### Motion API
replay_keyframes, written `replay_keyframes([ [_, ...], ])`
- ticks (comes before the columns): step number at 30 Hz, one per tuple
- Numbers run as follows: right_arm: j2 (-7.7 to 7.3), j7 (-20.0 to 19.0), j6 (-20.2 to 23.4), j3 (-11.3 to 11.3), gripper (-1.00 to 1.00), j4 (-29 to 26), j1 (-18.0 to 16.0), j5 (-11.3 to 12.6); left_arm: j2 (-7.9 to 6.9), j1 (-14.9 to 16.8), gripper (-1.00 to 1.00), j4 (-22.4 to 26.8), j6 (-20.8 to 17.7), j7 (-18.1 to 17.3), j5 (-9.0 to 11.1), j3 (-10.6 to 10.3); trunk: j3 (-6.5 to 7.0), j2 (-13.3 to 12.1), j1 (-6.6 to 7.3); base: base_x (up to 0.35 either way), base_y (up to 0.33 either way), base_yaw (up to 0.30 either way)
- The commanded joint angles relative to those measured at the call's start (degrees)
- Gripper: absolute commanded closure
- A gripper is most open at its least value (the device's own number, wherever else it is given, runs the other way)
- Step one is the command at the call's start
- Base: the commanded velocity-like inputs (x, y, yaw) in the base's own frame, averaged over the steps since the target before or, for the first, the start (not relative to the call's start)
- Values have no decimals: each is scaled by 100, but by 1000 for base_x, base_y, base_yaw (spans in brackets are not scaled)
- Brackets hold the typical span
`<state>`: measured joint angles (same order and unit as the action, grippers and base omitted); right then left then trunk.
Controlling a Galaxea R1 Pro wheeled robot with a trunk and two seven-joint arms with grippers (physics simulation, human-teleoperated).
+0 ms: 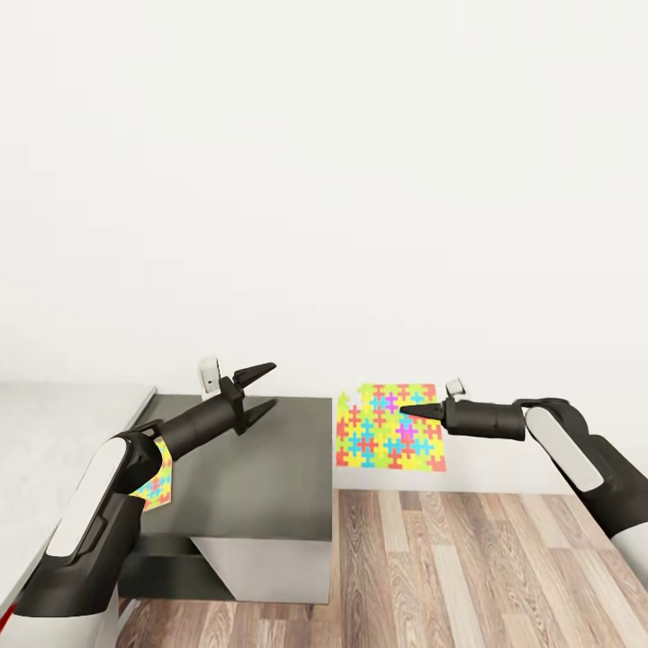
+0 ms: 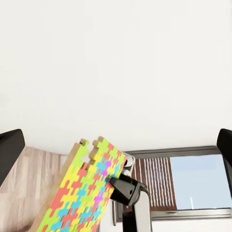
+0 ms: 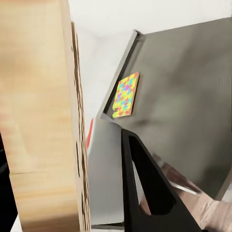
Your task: Put all the toys in the child's room - the three board games (two on the bed and one on the table), the two jigsaw puzzles on the table, and the tennis ball on the table - inside the toy box on the table in the child's room.
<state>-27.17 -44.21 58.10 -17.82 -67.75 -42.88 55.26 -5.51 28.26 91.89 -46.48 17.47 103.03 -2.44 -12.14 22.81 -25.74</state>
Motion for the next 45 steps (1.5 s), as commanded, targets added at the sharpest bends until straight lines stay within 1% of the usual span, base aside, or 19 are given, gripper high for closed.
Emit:
replay_keyframes([
  [1,-5,-20,12,30,100,-46,17,-14,-3,5,-100,5,0,54,59,-3,-2,11,-4,0,0,0],
  [6,2,43,20,294,100,-236,144,-21,-4,3,-100,6,-1,51,59,-2,45,11,-4,0,0,1],
  [9,2,105,70,384,100,-324,193,-22,-3,-10,-100,10,-1,48,59,2,73,11,-4,0,0,23],
  [14,1,152,190,443,100,-409,227,-24,-4,-22,-100,12,-1,47,59,5,120,11,-4,0,0,49],
  [21,3,181,190,479,100,-468,251,-32,-5,-30,-100,13,-1,46,59,8,172,11,-4,0,0,64],
  [32,46,183,190,483,100,-309,342,-41,-4,-31,-100,21,-1,38,59,-2,186,11,-4,0,0,13],
  [37,51,184,190,605,100,-292,342,-26,-9,-33,-100,22,-5,21,59,2,189,11,-4,0,0,4],
  [39,57,189,190,740,100,-293,342,-31,-12,-36,-100,22,-21,-61,59,5,195,11,-4,0,0,111],
  [40,57,189,190,740,100,-293,342,-31,-12,-36,-100,22,-21,-61,59,5,199,11,-4,0,0,141],
  [44,60,192,190,815,100,-288,342,-38,-45,-39,-100,22,-165,-374,59,6,216,11,-4,0,0,203],
  [45,61,193,190,828,100,-286,342,-40,-67,-39,-100,22,-201,-508,59,6,220,11,-4,0,0,235],
])
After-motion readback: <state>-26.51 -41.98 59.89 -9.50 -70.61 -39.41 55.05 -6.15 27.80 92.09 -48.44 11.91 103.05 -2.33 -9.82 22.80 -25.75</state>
